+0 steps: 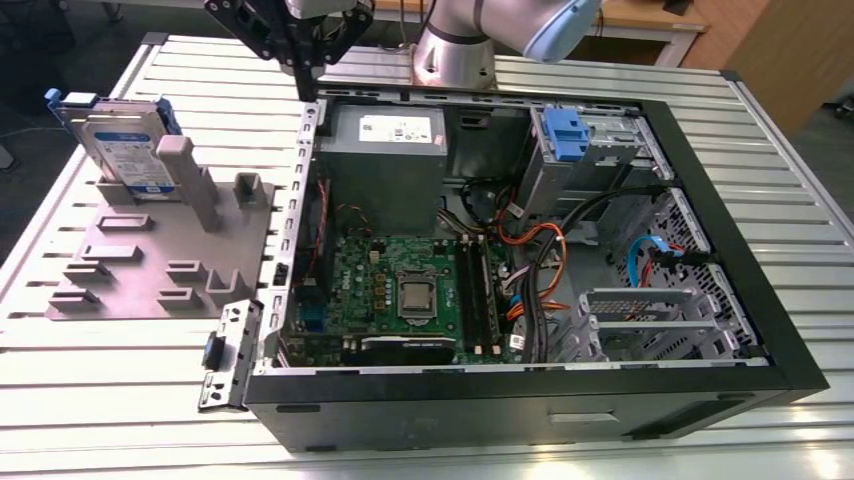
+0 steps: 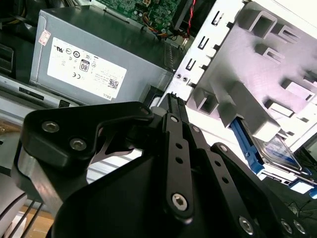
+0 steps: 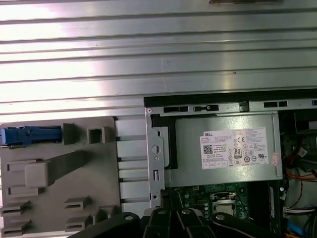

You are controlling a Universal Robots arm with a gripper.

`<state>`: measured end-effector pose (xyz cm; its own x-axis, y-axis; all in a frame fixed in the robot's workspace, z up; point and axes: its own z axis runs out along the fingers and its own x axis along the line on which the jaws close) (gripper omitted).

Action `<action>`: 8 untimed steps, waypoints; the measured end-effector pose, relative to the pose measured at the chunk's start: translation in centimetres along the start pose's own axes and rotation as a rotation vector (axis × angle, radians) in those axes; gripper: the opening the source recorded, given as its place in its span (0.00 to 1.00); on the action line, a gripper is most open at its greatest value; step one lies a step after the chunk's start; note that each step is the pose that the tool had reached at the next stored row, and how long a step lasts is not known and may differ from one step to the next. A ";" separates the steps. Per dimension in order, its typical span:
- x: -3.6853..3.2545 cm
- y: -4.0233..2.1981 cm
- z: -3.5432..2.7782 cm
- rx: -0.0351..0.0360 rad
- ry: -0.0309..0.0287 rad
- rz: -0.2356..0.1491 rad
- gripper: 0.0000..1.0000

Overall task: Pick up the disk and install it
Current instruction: 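Reach for the disk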

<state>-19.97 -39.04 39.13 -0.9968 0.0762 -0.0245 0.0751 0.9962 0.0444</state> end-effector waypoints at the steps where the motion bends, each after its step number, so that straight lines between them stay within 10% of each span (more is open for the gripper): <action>1: 0.09 0.02 0.01 0.0000 0.0000 0.000 0.11; 8: 0.82 -0.02 0.06 0.0000 0.0000 0.000 0.11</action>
<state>-20.79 -39.00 39.04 -0.9968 0.0762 -0.0245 0.0750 0.9962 0.0444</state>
